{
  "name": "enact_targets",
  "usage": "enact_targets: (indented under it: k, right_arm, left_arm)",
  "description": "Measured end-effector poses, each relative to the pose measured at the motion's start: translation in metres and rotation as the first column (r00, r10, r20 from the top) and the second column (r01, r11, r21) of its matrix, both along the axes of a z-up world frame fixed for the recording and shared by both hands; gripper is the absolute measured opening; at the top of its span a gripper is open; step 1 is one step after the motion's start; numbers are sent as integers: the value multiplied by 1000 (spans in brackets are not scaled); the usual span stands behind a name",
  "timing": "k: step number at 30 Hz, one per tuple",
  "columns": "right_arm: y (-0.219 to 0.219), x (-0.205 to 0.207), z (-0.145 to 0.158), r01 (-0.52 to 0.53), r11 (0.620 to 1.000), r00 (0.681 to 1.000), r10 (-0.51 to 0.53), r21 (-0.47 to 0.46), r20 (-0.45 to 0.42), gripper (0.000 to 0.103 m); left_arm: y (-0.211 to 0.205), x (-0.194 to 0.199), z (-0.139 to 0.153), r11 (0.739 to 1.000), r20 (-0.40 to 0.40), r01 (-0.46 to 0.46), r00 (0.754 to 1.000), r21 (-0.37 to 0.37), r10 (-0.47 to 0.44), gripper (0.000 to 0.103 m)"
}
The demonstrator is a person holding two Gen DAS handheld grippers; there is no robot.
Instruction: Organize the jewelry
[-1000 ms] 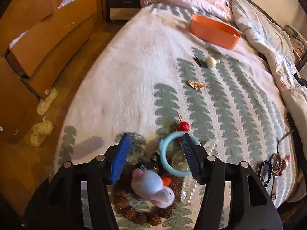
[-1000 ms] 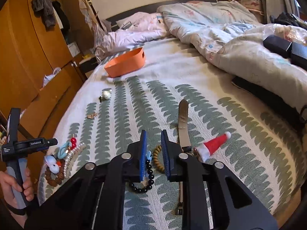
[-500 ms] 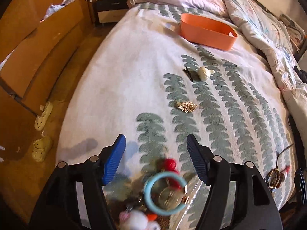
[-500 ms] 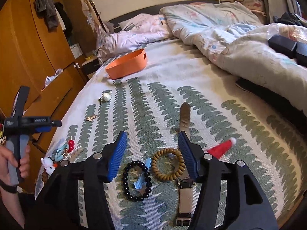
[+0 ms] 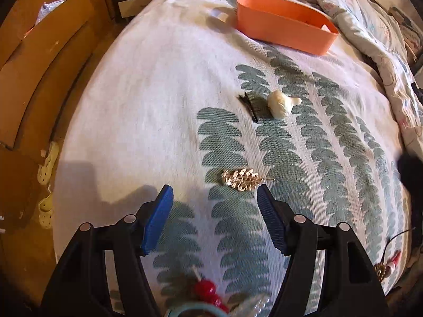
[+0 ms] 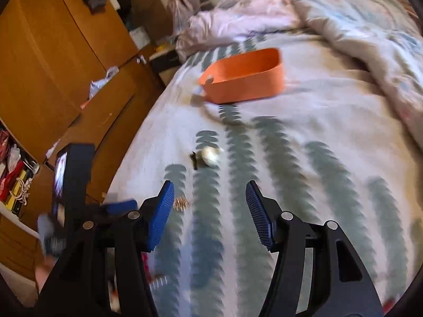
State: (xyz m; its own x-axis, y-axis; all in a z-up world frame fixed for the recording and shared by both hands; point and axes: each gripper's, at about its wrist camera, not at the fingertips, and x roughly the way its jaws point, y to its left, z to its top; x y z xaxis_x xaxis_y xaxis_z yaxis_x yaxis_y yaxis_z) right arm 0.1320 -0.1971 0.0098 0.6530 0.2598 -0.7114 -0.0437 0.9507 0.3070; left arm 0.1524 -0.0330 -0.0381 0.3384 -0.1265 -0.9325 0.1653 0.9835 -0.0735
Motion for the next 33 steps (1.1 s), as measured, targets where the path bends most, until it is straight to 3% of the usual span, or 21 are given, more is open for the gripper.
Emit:
enact_targets:
  k: [3,13,33]
  right_arm:
    - [13,35,-15,-7,998,999,4,-57,-45,60]
    - [8,88,-61,-32,999,990,31,-1,-137,60]
    - [34,109,-85,-71,996,988,62,-53,-143,60]
  left_arm:
    - [-6,10,-7,1000,-20,1,1000,-2,-1,66]
    - [-15,29,-24,1000,-36,4,999,21,-3,66]
    - [-25,20,-26,998,1,0,1000,58,0,62]
